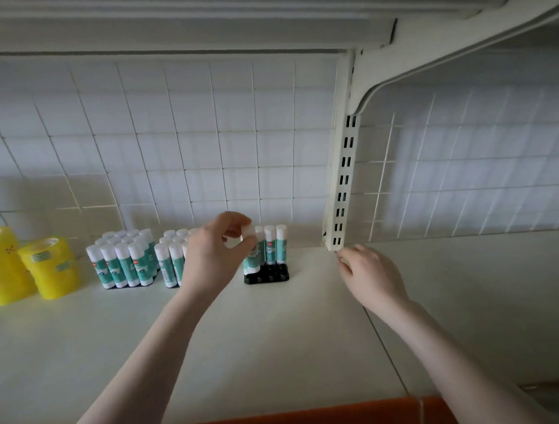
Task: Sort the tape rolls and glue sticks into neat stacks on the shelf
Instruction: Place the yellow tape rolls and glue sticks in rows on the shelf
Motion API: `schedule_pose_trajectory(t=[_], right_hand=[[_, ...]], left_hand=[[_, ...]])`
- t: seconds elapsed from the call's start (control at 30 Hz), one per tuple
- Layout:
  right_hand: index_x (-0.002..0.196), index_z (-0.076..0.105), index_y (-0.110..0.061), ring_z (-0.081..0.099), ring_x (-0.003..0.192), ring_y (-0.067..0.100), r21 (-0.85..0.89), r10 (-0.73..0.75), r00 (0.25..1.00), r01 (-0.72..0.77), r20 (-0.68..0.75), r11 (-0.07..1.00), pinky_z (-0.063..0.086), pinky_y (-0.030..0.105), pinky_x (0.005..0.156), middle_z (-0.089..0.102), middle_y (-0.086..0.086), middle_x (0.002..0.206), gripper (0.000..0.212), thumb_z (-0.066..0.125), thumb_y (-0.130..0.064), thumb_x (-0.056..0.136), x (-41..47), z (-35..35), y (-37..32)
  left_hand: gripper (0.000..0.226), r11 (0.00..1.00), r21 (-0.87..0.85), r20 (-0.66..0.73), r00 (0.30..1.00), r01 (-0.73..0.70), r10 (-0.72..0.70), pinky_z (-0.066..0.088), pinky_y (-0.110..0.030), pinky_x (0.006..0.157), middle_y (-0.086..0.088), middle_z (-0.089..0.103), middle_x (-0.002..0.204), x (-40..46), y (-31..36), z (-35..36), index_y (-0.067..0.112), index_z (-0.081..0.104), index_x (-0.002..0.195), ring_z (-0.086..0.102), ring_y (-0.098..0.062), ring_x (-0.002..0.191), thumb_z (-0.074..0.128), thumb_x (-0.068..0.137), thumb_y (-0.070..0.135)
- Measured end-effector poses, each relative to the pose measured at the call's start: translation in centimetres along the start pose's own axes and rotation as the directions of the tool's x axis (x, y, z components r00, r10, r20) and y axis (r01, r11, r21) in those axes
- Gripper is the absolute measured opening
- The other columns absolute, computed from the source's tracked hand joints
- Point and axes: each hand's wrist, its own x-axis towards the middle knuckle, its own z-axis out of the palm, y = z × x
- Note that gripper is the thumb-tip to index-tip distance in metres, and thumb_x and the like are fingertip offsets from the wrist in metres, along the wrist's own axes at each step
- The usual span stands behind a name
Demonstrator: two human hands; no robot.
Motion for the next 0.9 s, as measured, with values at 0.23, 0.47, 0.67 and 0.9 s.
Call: schedule_pose_trajectory(t=[0.23, 0.47, 0.67, 0.9], right_hand=[[0.105, 0.062, -0.017, 0.057, 0.098, 0.024, 0.003, 0.149, 0.988, -0.149, 0.046, 0.989, 0.043, 0.031, 0.076, 0.061, 0.002, 0.108, 0.023, 0.044, -0.022, 0.093, -1.9, 0.1, 2.2], [0.104, 0.063, -0.015, 0.056, 0.099, 0.025, 0.055, 0.197, 0.978, -0.201, 0.067, 0.978, 0.044, 0.032, 0.078, 0.062, 0.004, 0.105, 0.022, 0.046, -0.019, 0.092, -1.9, 0.9, 2.1], [0.1, 0.065, -0.011, 0.056, 0.096, 0.027, 0.103, 0.215, 0.975, -0.221, 0.059, 0.97, 0.044, 0.032, 0.076, 0.064, 0.006, 0.099, 0.019, 0.05, -0.015, 0.088, -1.7, 1.3, 2.3], [0.105, 0.065, -0.014, 0.055, 0.098, 0.026, 0.128, 0.214, 0.974, -0.221, 0.068, 0.967, 0.043, 0.031, 0.077, 0.064, 0.005, 0.102, 0.022, 0.05, -0.014, 0.088, -1.7, 1.3, 2.4]], left_hand=[[0.012, 0.996, 0.091, 0.028, 0.999, -0.027, 0.024, 0.033, -0.008, 0.062, 0.02, 0.06, 0.078, 1.7, -0.8, 2.6, 0.02, 0.065, 0.088, 0.055, 0.001, 0.077, 0.069, 0.078, 0.014], [0.016, 0.978, 0.197, 0.034, 0.997, -0.072, 0.067, 0.042, -0.031, 0.071, 0.001, 0.068, 0.08, 1.8, -3.1, 4.4, 0.014, 0.068, 0.09, 0.058, -0.025, 0.084, 0.073, 0.075, 0.013], [0.015, 0.957, 0.25, -0.002, 0.988, -0.146, 0.151, 0.043, -0.035, 0.068, -0.001, 0.067, 0.073, 1.9, -3.6, 4.9, 0.013, 0.069, 0.086, 0.056, -0.03, 0.077, 0.075, 0.072, 0.011], [0.014, 0.938, 0.298, -0.024, 0.981, -0.178, 0.194, 0.044, -0.036, 0.069, 0.0, 0.066, 0.075, 2.1, -4.5, 5.2, 0.014, 0.069, 0.086, 0.057, -0.029, 0.077, 0.069, 0.073, 0.019]])
